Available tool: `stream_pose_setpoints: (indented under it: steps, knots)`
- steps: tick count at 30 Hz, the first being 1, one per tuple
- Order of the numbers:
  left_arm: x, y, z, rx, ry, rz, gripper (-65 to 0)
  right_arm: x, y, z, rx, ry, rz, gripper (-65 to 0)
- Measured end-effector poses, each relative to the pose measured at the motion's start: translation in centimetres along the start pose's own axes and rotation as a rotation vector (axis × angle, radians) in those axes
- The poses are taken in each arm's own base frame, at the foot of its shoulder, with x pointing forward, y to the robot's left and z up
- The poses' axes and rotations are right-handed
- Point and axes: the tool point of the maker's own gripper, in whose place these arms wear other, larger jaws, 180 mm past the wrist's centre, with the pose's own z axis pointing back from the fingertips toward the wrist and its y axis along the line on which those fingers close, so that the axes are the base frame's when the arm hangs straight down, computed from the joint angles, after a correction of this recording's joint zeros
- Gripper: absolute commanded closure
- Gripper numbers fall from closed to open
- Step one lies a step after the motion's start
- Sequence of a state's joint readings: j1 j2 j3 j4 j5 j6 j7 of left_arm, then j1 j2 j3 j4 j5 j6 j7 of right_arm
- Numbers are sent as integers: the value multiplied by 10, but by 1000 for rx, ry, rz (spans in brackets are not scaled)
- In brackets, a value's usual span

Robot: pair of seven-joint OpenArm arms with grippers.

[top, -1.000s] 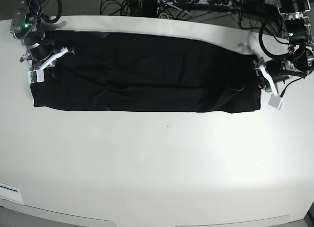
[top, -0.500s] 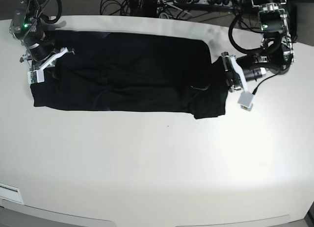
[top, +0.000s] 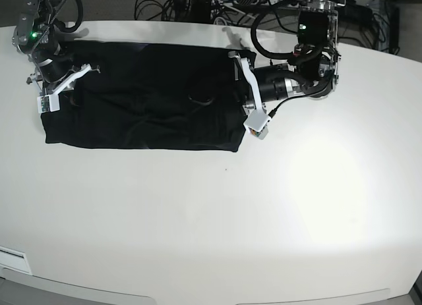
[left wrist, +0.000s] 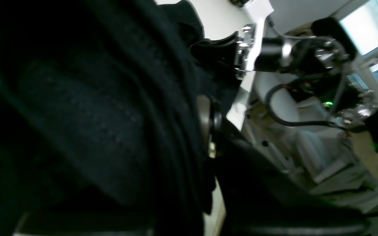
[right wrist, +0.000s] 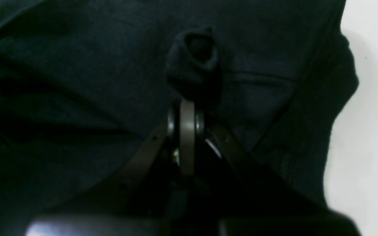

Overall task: Fold the T-shirt properly
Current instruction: 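Fold the strip end toward the right gripper with the left gripper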

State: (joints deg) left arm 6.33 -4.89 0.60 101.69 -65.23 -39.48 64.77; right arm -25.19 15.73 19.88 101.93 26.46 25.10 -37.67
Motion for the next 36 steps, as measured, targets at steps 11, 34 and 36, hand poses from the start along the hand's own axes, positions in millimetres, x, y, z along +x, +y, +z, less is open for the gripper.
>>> stream_pose_setpoints:
  steps: [11,34,36]
  knots:
    - [17,-20,-21,-74,-84,12,-348,0,12,1,81,11,-17,-148]
    - [-7,47,-21,295,47,-85,0,3,16,5,84,27,11,-155]
    - [-20,58,-22,324,80,-65,0,4,17,6,83,39,37,-155]
